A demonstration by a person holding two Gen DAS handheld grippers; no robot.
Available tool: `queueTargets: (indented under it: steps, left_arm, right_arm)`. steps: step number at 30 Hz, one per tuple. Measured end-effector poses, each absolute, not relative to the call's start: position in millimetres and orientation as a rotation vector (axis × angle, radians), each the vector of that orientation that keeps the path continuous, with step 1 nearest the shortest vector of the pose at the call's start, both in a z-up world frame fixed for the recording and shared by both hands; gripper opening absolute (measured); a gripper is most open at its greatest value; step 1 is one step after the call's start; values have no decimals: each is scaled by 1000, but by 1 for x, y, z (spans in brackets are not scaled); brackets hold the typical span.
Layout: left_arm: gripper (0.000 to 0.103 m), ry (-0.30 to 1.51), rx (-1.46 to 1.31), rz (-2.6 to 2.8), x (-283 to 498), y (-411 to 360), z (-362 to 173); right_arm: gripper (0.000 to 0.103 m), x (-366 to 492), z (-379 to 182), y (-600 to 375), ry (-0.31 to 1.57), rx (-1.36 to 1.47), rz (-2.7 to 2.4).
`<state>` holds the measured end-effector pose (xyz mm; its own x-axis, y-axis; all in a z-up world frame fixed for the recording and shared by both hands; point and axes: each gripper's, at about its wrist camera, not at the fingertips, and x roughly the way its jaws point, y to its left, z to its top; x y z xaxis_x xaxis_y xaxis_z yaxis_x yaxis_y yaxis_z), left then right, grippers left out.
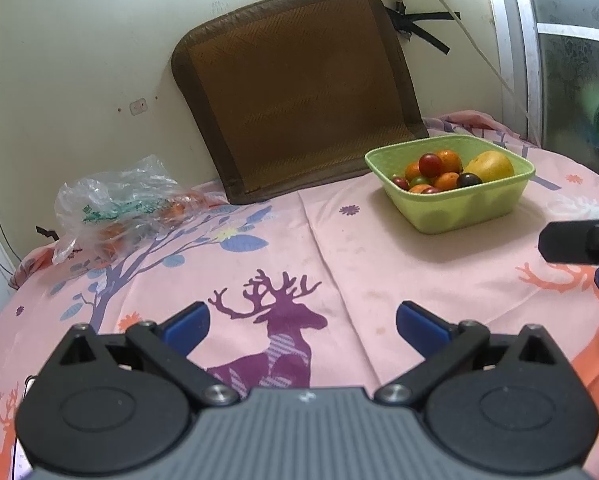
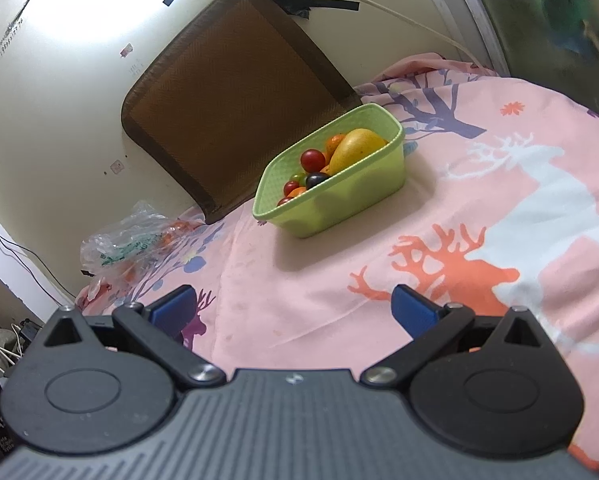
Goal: Organize fruits
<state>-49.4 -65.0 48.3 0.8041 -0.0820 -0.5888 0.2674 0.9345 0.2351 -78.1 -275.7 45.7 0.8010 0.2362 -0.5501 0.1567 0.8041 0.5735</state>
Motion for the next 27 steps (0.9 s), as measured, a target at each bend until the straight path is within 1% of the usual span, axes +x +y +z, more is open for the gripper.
queueTargets:
  steps: [11,22,27]
  left_arm:
    - [103,639,330,-160,-45,-64,43]
    - [103,638,350,-117,-46,-65,41]
    - [103,636,340,-107,-45,-61,43]
  right_arm:
    - [103,-75,39,-279,669,662,50]
    - [103,-75,37,-283,653,663,35]
    - [103,-78,42,-278,627,616,22]
